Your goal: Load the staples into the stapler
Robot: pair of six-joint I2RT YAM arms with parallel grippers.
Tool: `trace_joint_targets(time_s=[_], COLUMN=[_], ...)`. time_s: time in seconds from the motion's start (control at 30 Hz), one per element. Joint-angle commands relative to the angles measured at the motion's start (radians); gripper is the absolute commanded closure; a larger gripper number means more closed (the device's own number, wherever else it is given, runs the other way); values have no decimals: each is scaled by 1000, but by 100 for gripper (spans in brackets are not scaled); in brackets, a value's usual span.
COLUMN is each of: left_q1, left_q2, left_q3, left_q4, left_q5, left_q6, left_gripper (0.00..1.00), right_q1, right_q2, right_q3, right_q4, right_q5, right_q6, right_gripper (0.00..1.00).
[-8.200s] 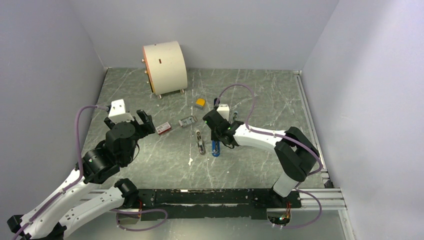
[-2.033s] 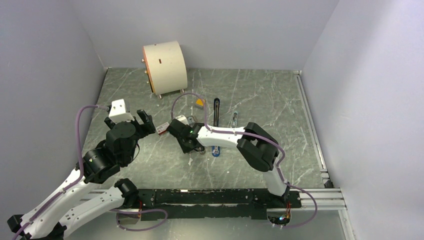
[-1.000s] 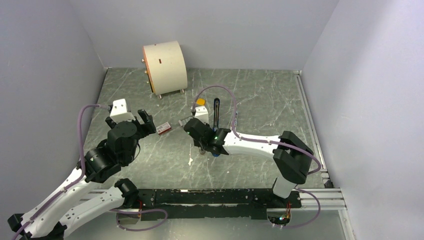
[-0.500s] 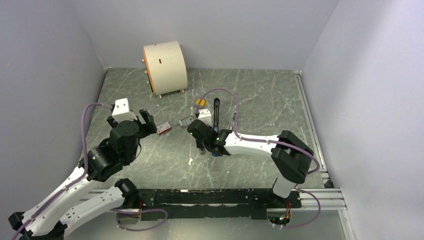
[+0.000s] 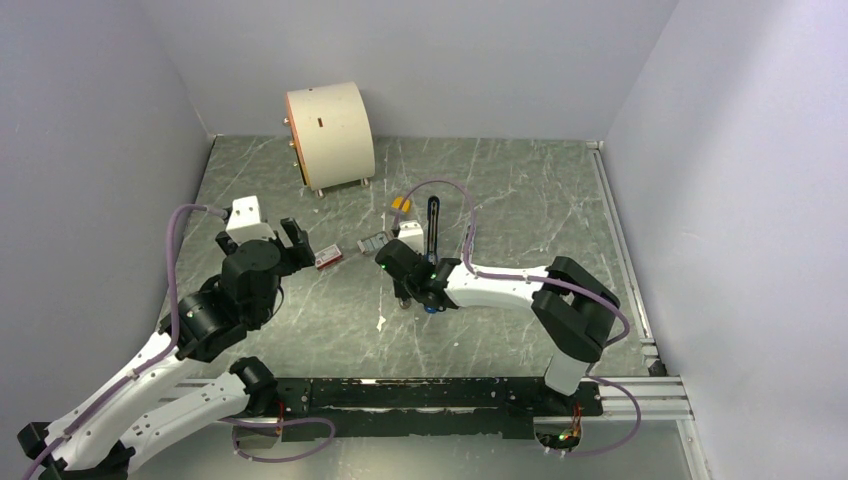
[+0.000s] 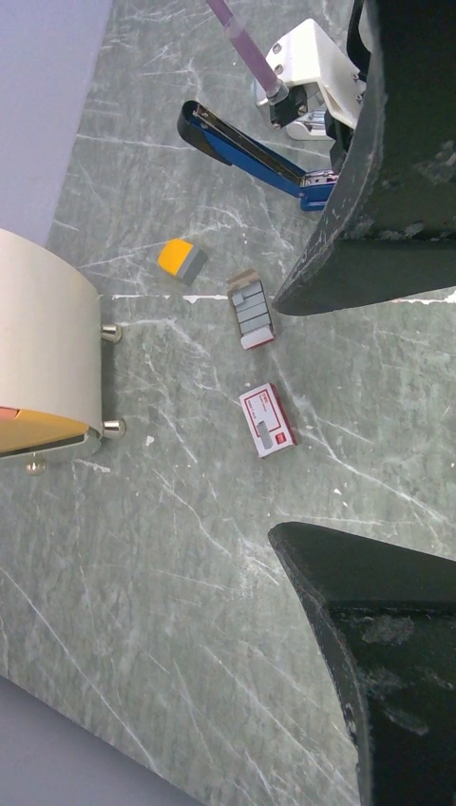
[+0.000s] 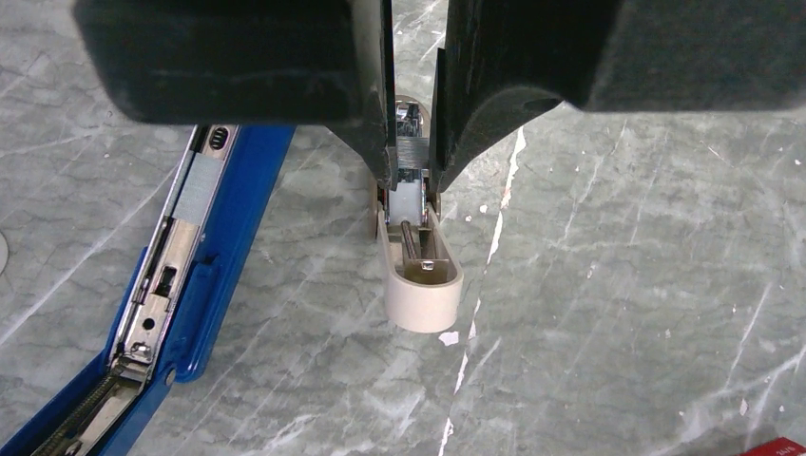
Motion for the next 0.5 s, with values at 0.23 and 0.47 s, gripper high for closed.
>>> trace_joint_targets(time_s=[0.23, 0.47], left_q1=[5, 5], left_q2=[6, 8], left_q3=[-2, -2], left_q4=[33, 34], left_q5=[12, 13], left_q6=[-1, 0], left_gripper=[15, 15], right_q1=[-7, -9], right_q2=[27, 26], right_q3=[-14, -26], right_q4=[4, 4], right_q5=[-5, -6], right_q6=[13, 9], right_gripper=[82, 82])
